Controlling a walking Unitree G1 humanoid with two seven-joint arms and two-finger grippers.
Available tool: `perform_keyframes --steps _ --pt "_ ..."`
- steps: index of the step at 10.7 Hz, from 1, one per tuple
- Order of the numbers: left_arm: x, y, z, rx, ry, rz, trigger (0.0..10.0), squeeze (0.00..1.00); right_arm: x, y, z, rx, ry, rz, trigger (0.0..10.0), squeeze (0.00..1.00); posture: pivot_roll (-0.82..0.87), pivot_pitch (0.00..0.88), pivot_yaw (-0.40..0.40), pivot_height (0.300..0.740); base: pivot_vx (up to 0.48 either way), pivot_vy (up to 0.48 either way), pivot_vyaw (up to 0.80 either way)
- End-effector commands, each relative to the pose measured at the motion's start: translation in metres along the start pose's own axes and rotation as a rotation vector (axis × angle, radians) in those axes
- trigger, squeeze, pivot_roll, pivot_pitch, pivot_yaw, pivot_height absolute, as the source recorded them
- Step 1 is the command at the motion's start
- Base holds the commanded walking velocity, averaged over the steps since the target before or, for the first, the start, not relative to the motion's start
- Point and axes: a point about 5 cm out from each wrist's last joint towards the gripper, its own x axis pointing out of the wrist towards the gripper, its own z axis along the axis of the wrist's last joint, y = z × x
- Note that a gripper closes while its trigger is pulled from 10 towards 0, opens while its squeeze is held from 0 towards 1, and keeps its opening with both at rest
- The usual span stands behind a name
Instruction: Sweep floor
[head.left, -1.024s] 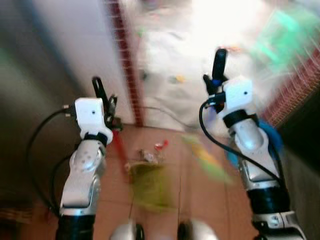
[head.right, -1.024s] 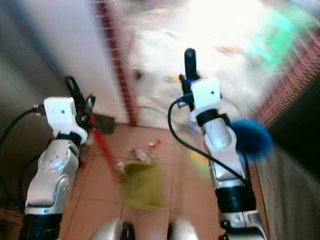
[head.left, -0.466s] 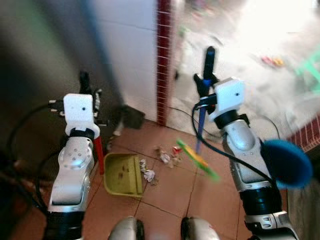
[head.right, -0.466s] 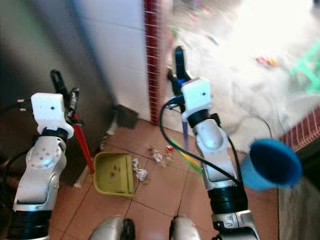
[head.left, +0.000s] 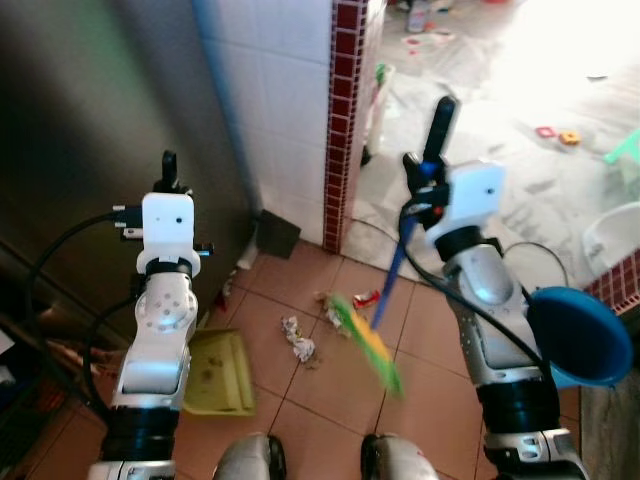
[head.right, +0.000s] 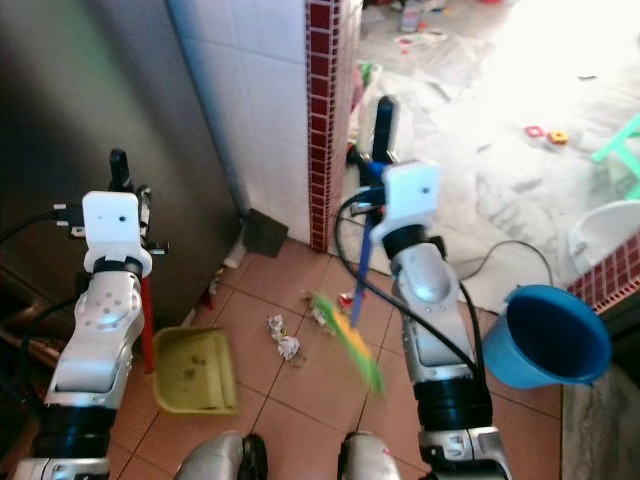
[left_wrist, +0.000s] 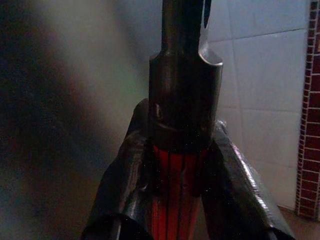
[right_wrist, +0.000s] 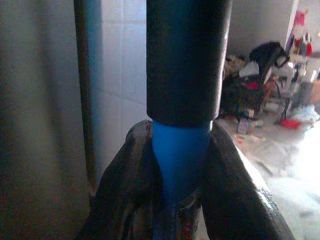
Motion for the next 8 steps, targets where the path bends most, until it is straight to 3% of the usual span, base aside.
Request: perform_keyframes --steps 1,3,6,8 --pt "0.005 -0.004 0.016 -0.026 -0.068 0.002 10.0 0.0 0.004 -0.002 0.009 0.004 -0.045 -0.015 10.0 0.0 -0.06 0.148 0.05 0.74 0.0 0.0 0.0" --pt "0.011 -0.017 0.024 -0.038 -0.11 -0.053 10.0 0.0 0.007 -0.003 0.006 0.022 -0.048 -0.053 10.0 0.0 -0.06 0.12 0.061 0.74 0.0 0.0 0.0" --pt "0.013 -0.015 0.001 -0.022 -0.054 -0.006 10.0 0.0 0.005 -0.003 0.006 -0.007 -0.055 -0.077 10.0 0.0 -0.08 0.104 0.045 0.74 0.0 0.0 0.0" --pt "0.021 -0.019 -0.016 0.023 -0.051 0.028 10.0 0.0 0.012 -0.003 0.008 0.001 -0.081 -0.074 10.0 0.0 -0.11 0.12 0.035 0.74 0.0 0.0 0.0"
